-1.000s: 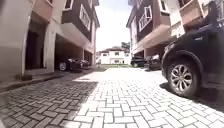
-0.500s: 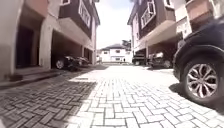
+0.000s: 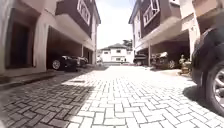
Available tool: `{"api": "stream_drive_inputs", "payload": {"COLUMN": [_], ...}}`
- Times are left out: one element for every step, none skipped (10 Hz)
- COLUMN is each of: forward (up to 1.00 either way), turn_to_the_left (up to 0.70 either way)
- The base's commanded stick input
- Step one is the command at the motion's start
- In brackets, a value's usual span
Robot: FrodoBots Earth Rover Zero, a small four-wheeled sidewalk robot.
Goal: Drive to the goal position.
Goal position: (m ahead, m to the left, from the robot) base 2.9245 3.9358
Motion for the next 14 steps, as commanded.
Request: {"api": "stream_drive_inputs", "payload": {"forward": [1.0,1.0,1.0,1.0,1.0,1.0,1.0,1.0,1.0,1.0,1.0,1.0,1.0,1.0], "turn_to_the_left": [0.0,0.0,0.0,0.0,-0.08,0.0,0.0,0.0,-0.01,-0.04,-0.01,0.0,0.0,-0.07]}}
